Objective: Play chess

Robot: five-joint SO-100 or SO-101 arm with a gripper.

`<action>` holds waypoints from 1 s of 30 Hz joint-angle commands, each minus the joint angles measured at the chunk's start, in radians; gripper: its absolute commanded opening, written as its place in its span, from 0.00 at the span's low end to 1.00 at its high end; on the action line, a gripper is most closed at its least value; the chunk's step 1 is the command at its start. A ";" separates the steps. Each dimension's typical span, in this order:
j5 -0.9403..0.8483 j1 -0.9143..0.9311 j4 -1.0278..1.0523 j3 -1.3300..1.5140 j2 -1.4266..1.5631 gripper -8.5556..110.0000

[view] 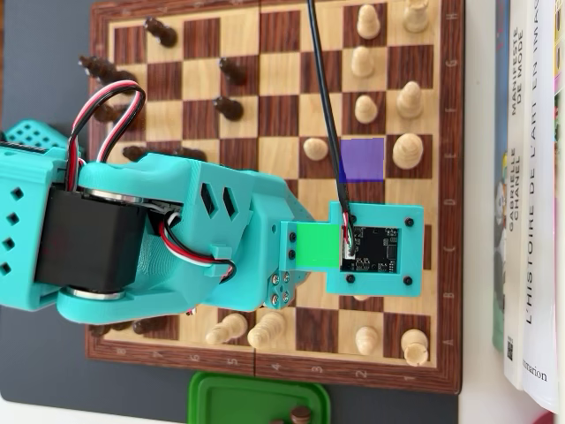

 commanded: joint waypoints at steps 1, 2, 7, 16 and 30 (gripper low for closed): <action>-0.008 0.011 -0.012 -0.008 0.046 0.09; -0.008 0.011 -0.012 -0.008 0.046 0.09; -0.008 0.008 -0.012 -0.011 0.029 0.09; -0.029 0.009 -0.014 -0.020 -0.008 0.09; -0.029 0.011 -0.037 -0.008 -0.012 0.09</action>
